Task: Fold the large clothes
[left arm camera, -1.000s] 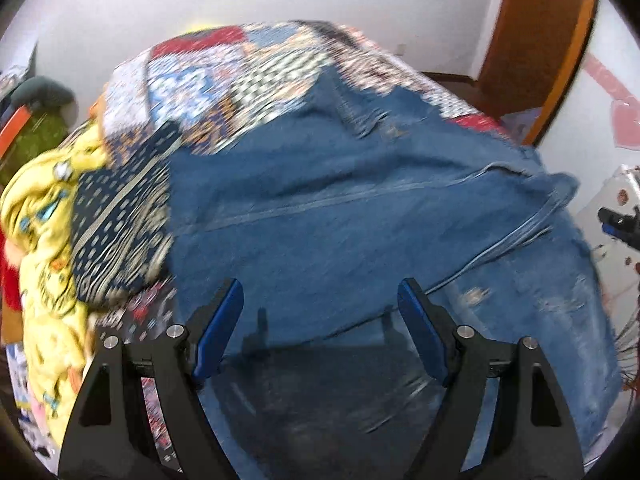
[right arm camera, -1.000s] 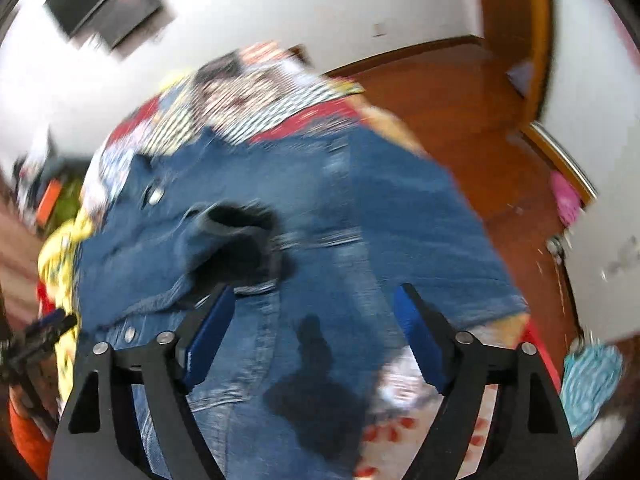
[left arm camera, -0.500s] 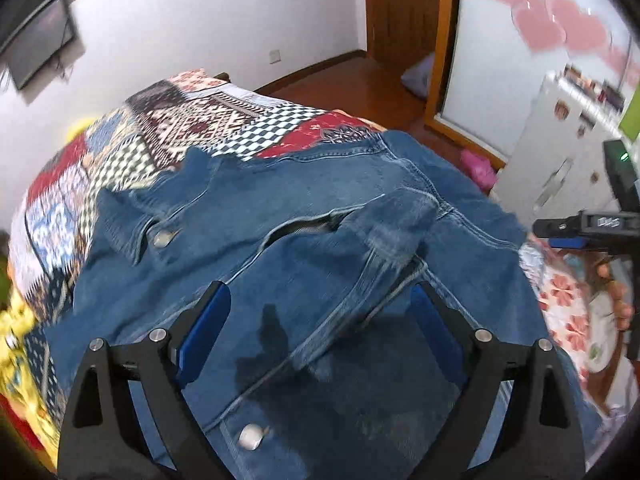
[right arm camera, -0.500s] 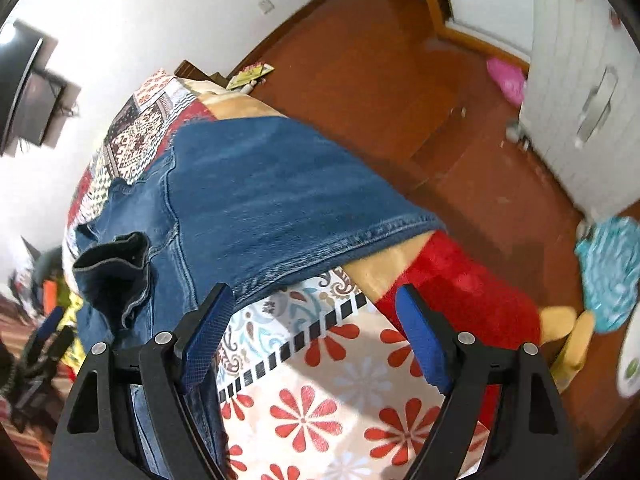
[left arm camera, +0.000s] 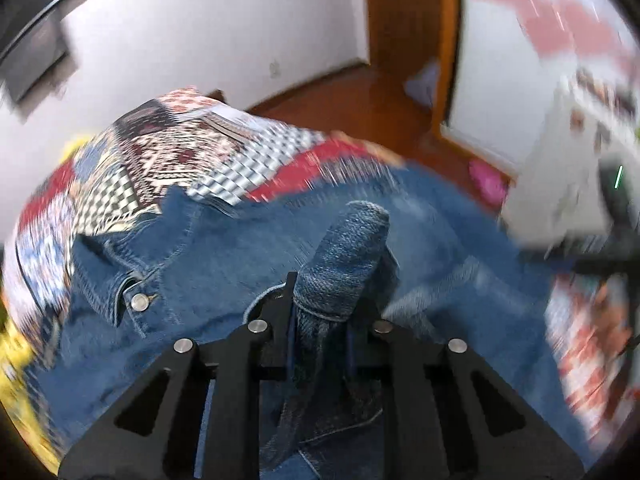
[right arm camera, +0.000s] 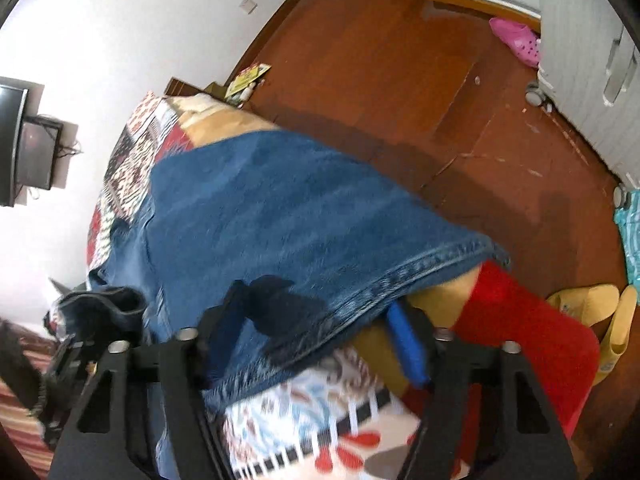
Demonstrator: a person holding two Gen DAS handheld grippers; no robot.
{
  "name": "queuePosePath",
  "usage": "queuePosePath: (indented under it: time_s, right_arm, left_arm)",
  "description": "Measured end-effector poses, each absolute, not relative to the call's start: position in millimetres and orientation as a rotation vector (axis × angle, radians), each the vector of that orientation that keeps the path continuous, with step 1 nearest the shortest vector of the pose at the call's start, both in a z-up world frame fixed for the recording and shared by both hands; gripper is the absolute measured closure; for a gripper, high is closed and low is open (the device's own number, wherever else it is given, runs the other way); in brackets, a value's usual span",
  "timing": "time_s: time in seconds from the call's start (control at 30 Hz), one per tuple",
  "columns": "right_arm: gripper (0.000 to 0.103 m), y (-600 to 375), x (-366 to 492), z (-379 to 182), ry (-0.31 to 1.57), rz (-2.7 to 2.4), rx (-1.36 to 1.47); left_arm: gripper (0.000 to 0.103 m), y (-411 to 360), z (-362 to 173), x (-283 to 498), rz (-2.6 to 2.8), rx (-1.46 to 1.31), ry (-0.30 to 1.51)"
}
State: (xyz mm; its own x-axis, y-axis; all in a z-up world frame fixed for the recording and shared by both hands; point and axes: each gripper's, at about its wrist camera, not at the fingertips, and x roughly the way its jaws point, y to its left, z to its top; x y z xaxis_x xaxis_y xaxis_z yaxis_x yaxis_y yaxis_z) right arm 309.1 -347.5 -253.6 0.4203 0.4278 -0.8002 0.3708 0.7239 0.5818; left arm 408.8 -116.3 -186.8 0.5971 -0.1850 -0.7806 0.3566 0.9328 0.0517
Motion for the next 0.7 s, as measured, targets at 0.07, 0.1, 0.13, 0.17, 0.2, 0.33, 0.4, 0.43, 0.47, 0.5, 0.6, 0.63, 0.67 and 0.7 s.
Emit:
queuePosePath:
  time_s: [0.07,0.1,0.13,0.17,0.2,0.33,0.4,0.43,0.47,0.5,0.6,0.63,0.67,0.7]
  right_arm:
    - [0.066,-348.5,311.2,-252.0,1.156,0.025,0.803]
    - [0.073,-349.1,310.9,-249.5,1.143,0.013,0.786]
    - [0.076,-349.1,310.6,-247.0,1.135,0.007,0.774]
    - [0.08,-348.7,311.2,-245.4,1.129,0.003,0.766]
    - [0.083,-348.9,309.8,-241.9,1.119,-0.002,0.753]
    - [0.089,-349.5,304.1,-226.3,1.075,-0.008,0.732]
    - [0.091,-348.0,303.5,-217.9,1.055,-0.003,0.721]
    - [0.091,-346.9,304.3,-212.6,1.044,0.003,0.715]
    - [0.092,-345.7,304.4,-205.5,1.03,0.008,0.702]
    - [0.093,-344.4,305.4,-200.0,1.018,0.017,0.692]
    - [0.094,-334.4,311.0,-180.6,0.987,0.042,0.652]
    - [0.094,-331.1,312.1,-173.6,0.975,0.052,0.637]
    - [0.095,-325.9,313.3,-165.5,0.96,0.064,0.623]
    - [0.095,-322.4,313.8,-159.2,0.948,0.079,0.61]
  left_arm:
    - [0.086,-95.3,-167.2,406.0,-0.292,0.053,0.827]
    - [0.086,-89.2,-162.3,404.7,-0.286,0.004,0.813]
    - [0.086,-87.4,-159.7,403.5,-0.286,-0.02,0.808]
    - [0.086,-88.0,-159.2,402.0,-0.298,-0.028,0.814]
    - [0.086,-92.9,-161.7,400.8,-0.313,-0.012,0.831]
    - [0.086,-127.3,-192.7,396.4,-0.381,0.105,0.962]
    - [0.081,-144.5,-214.0,395.5,-0.401,0.154,1.061]
    - [0.077,-150.6,-221.5,394.4,-0.413,0.172,1.099]
    - [0.068,-155.4,-226.0,391.8,-0.428,0.188,1.123]
    - [0.064,-157.9,-227.0,388.3,-0.441,0.196,1.132]
    - [0.053,-153.2,-213.6,376.1,-0.465,0.179,1.107]
    - [0.049,-146.4,-205.6,372.1,-0.468,0.155,1.095]
    - [0.043,-136.0,-195.5,367.0,-0.463,0.12,1.073]
    - [0.039,-123.9,-185.6,362.0,-0.456,0.087,1.047]
